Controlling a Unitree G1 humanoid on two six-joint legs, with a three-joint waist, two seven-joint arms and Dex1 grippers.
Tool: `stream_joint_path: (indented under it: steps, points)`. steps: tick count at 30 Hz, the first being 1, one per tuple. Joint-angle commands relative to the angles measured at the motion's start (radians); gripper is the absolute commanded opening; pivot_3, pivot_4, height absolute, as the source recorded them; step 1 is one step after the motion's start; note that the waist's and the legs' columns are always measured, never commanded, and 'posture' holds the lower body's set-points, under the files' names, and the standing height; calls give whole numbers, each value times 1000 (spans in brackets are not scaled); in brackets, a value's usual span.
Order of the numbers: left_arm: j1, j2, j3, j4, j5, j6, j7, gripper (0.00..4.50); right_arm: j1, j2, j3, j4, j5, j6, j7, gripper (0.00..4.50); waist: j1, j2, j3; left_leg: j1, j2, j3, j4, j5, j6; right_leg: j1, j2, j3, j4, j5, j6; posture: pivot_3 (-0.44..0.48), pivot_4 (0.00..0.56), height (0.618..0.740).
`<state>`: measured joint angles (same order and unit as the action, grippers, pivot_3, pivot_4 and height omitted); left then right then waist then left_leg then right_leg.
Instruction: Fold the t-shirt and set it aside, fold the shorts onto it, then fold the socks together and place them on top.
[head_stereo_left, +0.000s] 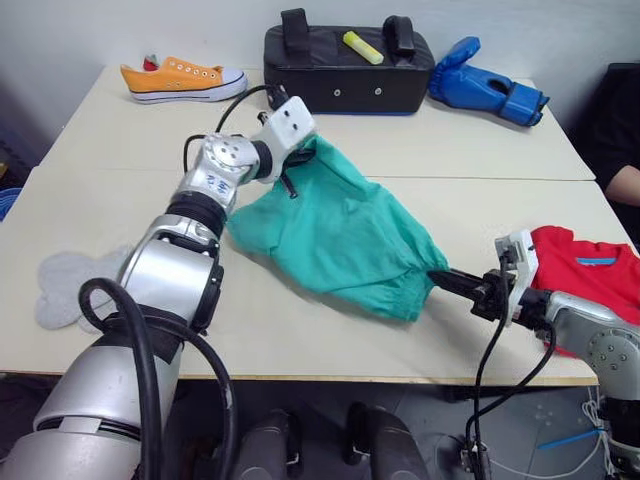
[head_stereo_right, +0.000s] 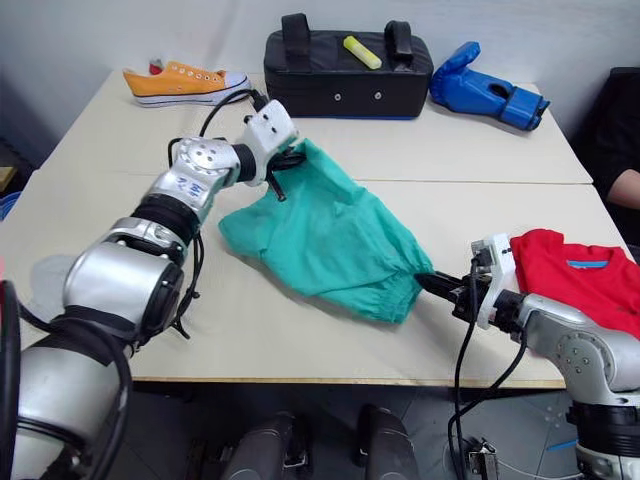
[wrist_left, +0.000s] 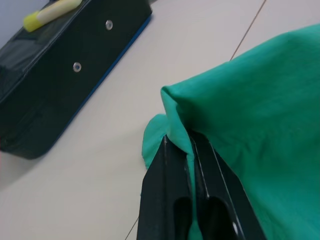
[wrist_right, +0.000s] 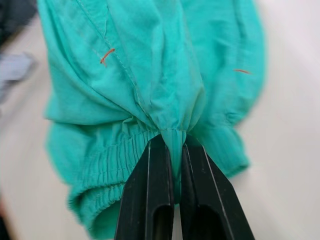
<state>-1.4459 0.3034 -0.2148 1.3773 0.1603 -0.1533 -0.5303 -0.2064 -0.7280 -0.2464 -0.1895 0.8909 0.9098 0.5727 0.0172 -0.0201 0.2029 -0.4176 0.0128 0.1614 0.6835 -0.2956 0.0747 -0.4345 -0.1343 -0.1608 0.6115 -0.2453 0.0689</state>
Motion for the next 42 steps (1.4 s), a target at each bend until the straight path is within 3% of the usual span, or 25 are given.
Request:
stream_joint_path:
  steps: [1,7,10,12,17,19,22,25,29,35,38,42]
  points:
    - [-5,-1,25,-4,39,29,78,944,-10,5,-60,3,-9,3,-36,849,0,0,0,-1,0,0,0,0,0,-1,0,0,0,0,0,0,150,740]
    - [-16,15,141,-11,-9,39,105,2858,0,-50,-137,-72,-13,-5,-25,2899,3,0,0,-5,-1,4,1,1,1,-8,3,2,4,0,0,0,150,740]
    - [-35,50,247,-28,-88,26,-1,3824,34,-113,-163,-169,-56,-42,3,4000,2,0,0,-5,-1,5,1,1,2,-9,1,3,6,0,0,0,150,740]
    - [-32,82,289,-48,-133,10,-179,4476,81,-158,-155,-273,-82,-64,38,4500,2,0,0,-5,0,5,1,1,1,-9,1,3,6,0,0,0,150,740]
    - [95,225,251,-171,-162,-32,-751,4476,164,-234,-54,-517,-167,-124,84,4500,-11,0,0,-3,0,8,1,1,0,-10,5,1,6,0,0,0,150,740]
    - [192,287,212,-273,-155,-47,-888,4476,189,-272,31,-563,-275,-196,108,4500,-20,2,-1,-2,0,10,1,1,0,-10,4,1,7,0,0,0,150,740]
    - [355,375,156,-442,-133,-107,-975,4476,175,-288,170,-573,-425,-286,103,4500,-31,2,-1,0,0,11,1,1,-1,-10,3,3,8,0,0,0,150,740]
    - [452,422,126,-515,-104,-179,-948,4476,151,-262,298,-555,-548,-343,85,4500,-25,2,-1,-2,1,10,2,1,-1,-11,1,6,9,-1,-1,0,150,740]
    - [465,408,89,-475,-40,-305,-815,4476,104,-240,431,-494,-733,-437,69,4500,-3,1,-1,-5,1,6,8,0,-1,-10,-1,5,9,-1,-1,0,150,740]
    - [406,335,29,-324,94,-445,-494,4476,49,-214,560,-332,-997,-621,45,4500,8,1,-1,-5,0,6,13,-3,2,-10,-4,5,10,-1,-1,0,150,740]
    - [373,305,-4,-251,145,-464,-385,4500,20,-180,578,-258,-1085,-703,19,3592,5,0,-2,-5,0,7,14,-3,2,-9,-3,5,10,0,-1,0,150,740]
    - [342,269,-24,-183,175,-472,-309,3570,17,-169,553,-195,-1154,-813,0,2131,6,0,-2,-4,0,8,14,-2,2,-9,-1,5,12,0,-1,0,150,740]
